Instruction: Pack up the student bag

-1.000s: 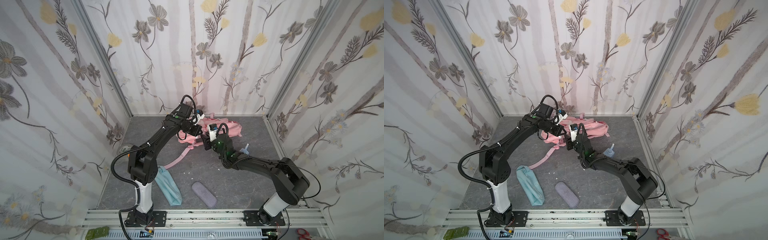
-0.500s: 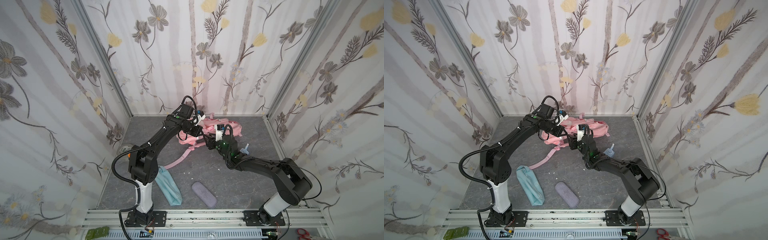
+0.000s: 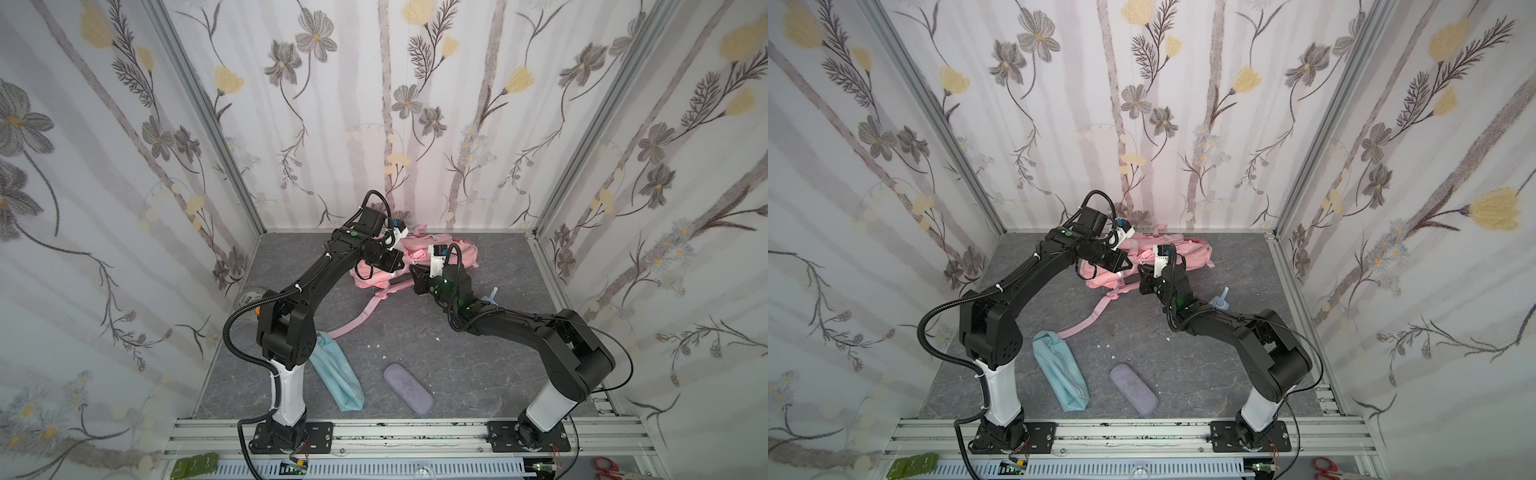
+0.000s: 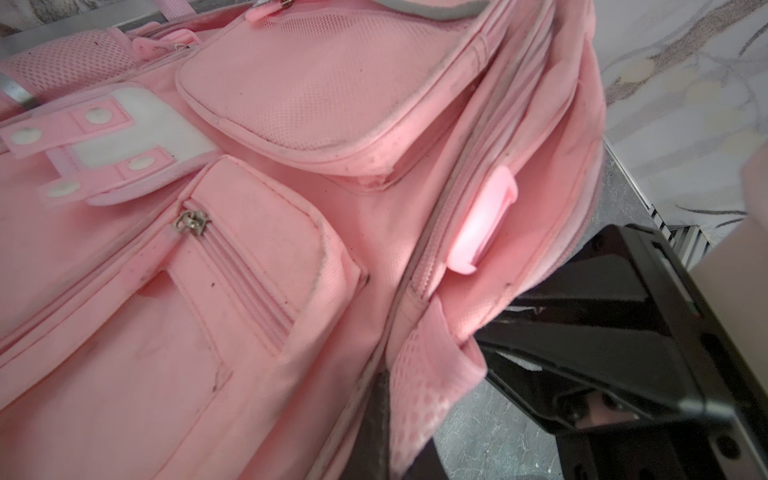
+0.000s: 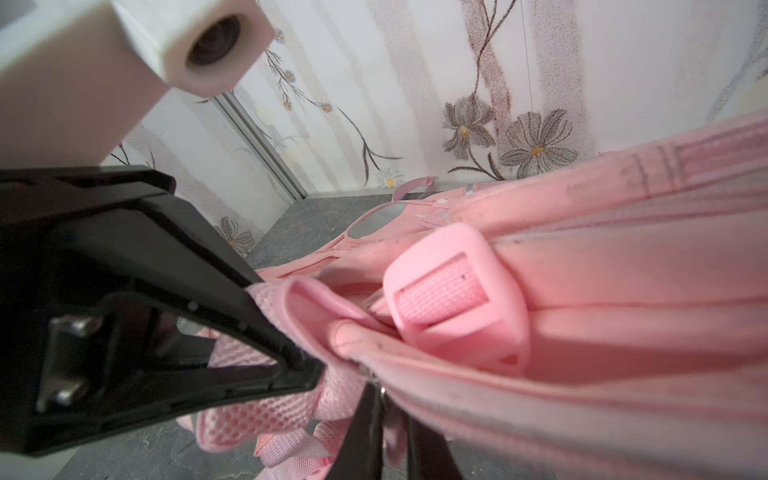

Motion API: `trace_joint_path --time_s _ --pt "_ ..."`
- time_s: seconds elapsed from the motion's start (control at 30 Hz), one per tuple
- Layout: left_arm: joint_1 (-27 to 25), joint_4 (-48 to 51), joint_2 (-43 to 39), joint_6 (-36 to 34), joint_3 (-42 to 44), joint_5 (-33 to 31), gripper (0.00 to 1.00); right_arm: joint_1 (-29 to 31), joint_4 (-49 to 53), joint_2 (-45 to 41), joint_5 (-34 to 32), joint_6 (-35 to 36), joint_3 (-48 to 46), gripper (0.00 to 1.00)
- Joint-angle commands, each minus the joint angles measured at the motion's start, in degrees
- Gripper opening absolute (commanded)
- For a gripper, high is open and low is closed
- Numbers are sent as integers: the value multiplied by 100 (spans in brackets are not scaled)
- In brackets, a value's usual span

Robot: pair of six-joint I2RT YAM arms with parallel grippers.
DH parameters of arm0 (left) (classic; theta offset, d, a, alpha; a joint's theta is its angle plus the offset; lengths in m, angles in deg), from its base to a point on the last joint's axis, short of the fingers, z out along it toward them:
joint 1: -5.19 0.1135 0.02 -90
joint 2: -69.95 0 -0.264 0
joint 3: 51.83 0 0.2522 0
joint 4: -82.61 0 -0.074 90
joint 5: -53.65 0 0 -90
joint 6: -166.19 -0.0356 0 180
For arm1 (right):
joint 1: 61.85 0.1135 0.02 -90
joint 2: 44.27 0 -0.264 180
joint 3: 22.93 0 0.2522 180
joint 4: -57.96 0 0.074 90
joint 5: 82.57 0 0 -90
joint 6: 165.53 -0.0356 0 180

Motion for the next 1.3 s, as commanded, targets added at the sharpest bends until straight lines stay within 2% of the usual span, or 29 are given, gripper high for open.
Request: trace_joint_path --time_s 0.0,0.13,0.23,0.47,0.7,1.03,1.17,1.2,1.23,1.27 --pt "-5 -145 -26 67 -68 346 0 -23 -130 -69 166 -56 -62 6" --pt "13 -122 -30 62 -58 307 0 -62 100 -134 167 -26 -34 5" --pt "21 -115 -41 53 -68 306 0 -65 199 -190 166 60 -41 0" --pt "67 97 -93 -168 -29 171 0 -141 914 -367 -186 240 74 0" --pt "256 11 -465 -453 444 -243 0 -485 1584 -651 -305 548 62 0" --pt "724 -510 -977 -911 1152 -790 0 -1187 2518 -915 170 1068 58 0" --pt "791 -910 -1226 -1551 1495 -1139 0 -1211 2985 -840 1034 1243 446 0" --pt "784 -1000 -1308 -1776 1569 -1102 9 -1199 3072 -773 1502 1229 610 0" --pt "778 -1089 -1399 -1965 1641 -1046 35 -1168 3171 -700 1931 1191 786 0" --pt "756 -1167 -1481 -2138 1707 -990 53 -1134 3312 -619 2298 1123 977 0"
